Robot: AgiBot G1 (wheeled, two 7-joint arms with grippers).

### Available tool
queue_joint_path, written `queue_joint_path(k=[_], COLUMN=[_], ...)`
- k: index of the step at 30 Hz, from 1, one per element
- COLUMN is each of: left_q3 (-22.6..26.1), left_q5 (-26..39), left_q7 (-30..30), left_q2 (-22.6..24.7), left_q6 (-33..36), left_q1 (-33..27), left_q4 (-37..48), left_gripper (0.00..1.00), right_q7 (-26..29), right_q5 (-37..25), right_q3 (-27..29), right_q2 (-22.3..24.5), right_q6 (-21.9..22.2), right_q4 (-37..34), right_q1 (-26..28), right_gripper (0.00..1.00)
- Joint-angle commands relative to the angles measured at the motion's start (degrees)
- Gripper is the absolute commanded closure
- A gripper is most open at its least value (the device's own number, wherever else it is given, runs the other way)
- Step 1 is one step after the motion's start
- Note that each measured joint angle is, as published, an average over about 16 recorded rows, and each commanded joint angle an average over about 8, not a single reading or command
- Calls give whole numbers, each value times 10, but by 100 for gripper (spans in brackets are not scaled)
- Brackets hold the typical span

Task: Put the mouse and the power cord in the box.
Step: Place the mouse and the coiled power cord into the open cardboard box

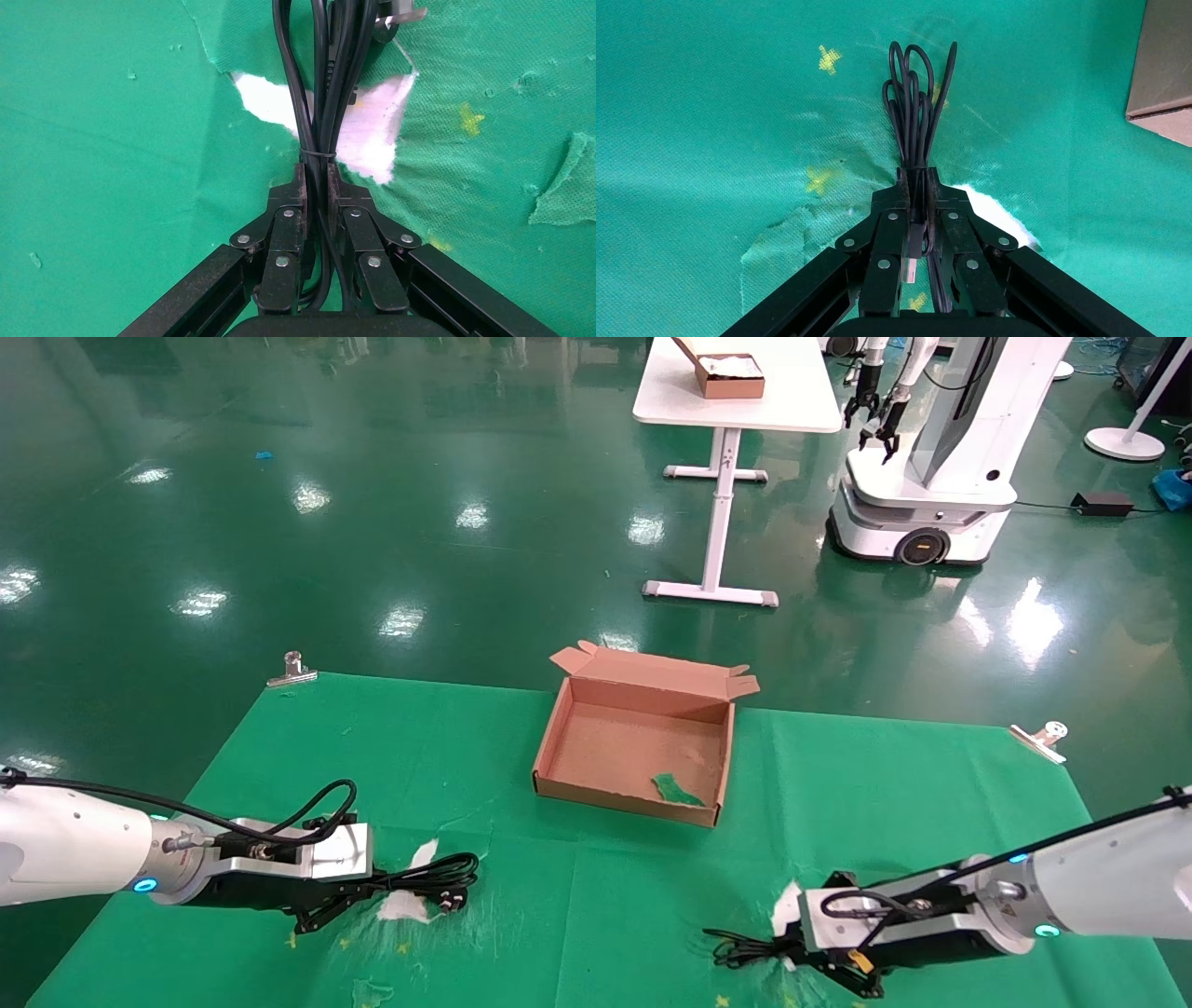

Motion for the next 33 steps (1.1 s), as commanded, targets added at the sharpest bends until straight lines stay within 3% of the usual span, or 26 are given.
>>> queue_joint_path(k=[1,7,13,17,20,26,33], left_q3=[1,-19,-53,-75,-88,-102,-104], left_q5=[1,-27,-77,-108,-126,-145,-146], left_q7=[1,-25,-71,-106,-126,-143,-133], left_q2=[1,-25,-35,-12,17,67,74], left_q6=[-3,46,78,52,2,-108,-150], left_q1=[2,-35,-90,-125,-149,-181,-190], left_q4=[0,7,10,8,4,0,7], left_gripper=[100,100,100,100,100,100,100], right_q7=[-1,10,25,40,49,54,53], right_q5=[-2,31,52,46,46,66,89], right_q3=[-2,21,36,33,33,46,61], right_q2=[-2,33,75,73,46,-48,-124], right_q6=[1,-20,-35,-22,-2,63,235], right_q4=[1,-6,8,35,52,49,35], right_q1=[-1,25,101,161,190,175,99], right_gripper=[100,100,100,100,100,100,100])
